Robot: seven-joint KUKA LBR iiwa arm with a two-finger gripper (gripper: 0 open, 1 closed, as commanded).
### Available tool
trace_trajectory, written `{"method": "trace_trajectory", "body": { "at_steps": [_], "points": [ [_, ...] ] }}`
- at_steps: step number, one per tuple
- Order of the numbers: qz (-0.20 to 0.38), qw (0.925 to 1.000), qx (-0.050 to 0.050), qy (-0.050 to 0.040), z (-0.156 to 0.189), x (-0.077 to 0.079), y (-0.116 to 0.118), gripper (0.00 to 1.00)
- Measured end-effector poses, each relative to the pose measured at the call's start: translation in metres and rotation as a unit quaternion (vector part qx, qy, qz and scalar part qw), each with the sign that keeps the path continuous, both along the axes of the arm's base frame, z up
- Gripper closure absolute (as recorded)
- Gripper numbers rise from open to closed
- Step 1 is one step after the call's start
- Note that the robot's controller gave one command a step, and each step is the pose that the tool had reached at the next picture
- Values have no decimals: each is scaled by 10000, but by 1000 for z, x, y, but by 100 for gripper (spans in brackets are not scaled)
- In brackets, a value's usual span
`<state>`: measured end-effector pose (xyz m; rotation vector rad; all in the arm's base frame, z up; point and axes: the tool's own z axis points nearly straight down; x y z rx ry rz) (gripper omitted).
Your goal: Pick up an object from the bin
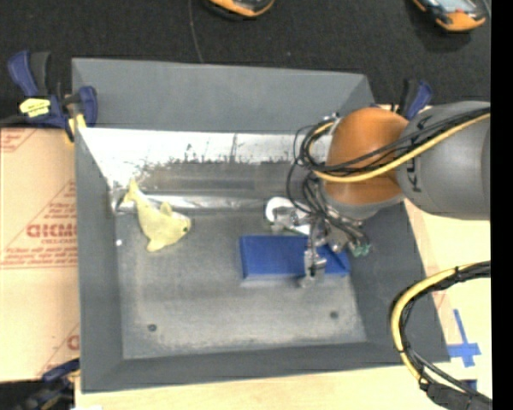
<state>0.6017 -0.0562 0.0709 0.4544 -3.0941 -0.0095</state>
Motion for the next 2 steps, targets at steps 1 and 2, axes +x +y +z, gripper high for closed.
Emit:
{"method": "trace_trajectory", "body": {
  "at_steps": [1,2],
  "points": [
    [-7,10000,2,2,0,0,0,100],
    [-12,10000,2,4,0,0,0,100]
  ]
}}
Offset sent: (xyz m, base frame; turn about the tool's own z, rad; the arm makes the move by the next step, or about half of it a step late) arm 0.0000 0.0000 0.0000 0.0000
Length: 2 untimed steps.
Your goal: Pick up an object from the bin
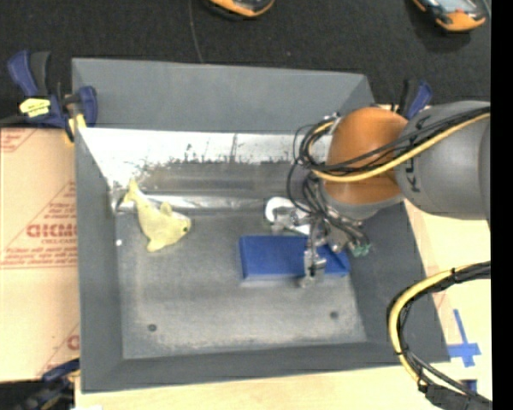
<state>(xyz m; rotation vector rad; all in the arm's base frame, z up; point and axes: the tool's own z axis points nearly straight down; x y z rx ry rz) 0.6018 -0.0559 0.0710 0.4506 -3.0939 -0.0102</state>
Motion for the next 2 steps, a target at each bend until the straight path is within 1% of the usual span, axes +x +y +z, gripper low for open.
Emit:
{"method": "trace_trajectory", "body": {
  "at_steps": [2],
  "points": [
    [-15,10000,2,3,0,0,0,100]
  ]
}}
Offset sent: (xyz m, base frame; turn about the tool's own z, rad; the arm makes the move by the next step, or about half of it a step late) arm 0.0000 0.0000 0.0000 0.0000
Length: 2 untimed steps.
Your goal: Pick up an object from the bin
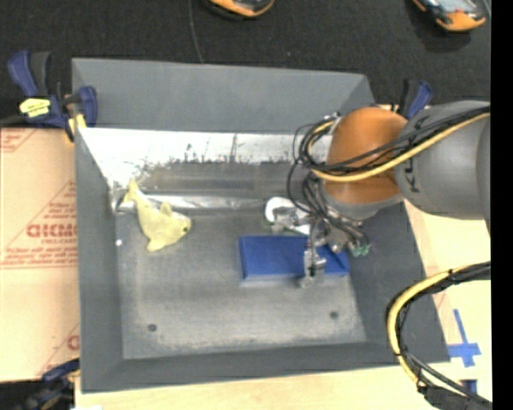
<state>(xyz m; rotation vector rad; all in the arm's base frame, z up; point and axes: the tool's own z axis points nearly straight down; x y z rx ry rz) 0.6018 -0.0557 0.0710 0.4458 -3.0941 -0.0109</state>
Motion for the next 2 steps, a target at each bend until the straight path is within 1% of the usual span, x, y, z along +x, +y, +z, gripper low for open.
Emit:
{"method": "trace_trajectory", "body": {
  "at_steps": [2],
  "points": [
    [16,10000,1,2,0,0,0,100]
  ]
}}
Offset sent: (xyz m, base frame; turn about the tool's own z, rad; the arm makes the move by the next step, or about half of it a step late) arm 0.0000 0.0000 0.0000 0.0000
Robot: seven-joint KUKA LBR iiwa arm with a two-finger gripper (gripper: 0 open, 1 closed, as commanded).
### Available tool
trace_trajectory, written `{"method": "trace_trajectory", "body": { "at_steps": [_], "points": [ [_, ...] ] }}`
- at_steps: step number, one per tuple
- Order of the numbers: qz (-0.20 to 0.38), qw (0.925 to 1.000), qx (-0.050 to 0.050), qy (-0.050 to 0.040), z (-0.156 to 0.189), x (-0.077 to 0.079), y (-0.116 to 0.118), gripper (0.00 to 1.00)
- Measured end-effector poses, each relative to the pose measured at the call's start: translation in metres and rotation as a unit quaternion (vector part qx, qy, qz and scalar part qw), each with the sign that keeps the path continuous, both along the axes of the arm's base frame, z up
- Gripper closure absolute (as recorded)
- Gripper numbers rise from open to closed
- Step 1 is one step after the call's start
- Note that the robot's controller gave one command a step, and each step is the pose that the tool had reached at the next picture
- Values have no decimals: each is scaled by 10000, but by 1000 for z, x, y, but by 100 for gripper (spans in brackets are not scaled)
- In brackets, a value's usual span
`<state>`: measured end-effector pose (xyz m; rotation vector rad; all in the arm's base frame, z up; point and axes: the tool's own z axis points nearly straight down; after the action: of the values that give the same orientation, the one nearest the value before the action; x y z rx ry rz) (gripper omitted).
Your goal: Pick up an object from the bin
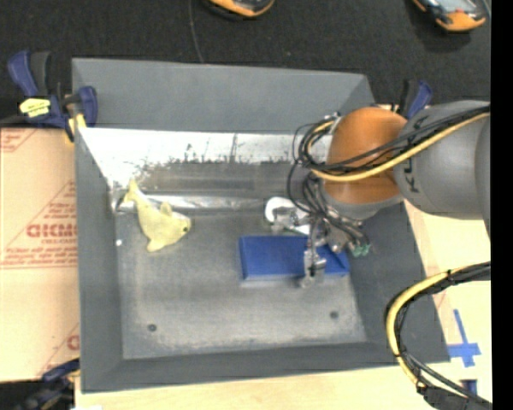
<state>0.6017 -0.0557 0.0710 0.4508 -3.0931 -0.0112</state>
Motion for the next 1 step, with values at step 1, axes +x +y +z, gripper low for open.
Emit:
{"method": "trace_trajectory", "body": {
  "at_steps": [1],
  "points": [
    [-8,10000,0,1,0,0,0,100]
  ]
}}
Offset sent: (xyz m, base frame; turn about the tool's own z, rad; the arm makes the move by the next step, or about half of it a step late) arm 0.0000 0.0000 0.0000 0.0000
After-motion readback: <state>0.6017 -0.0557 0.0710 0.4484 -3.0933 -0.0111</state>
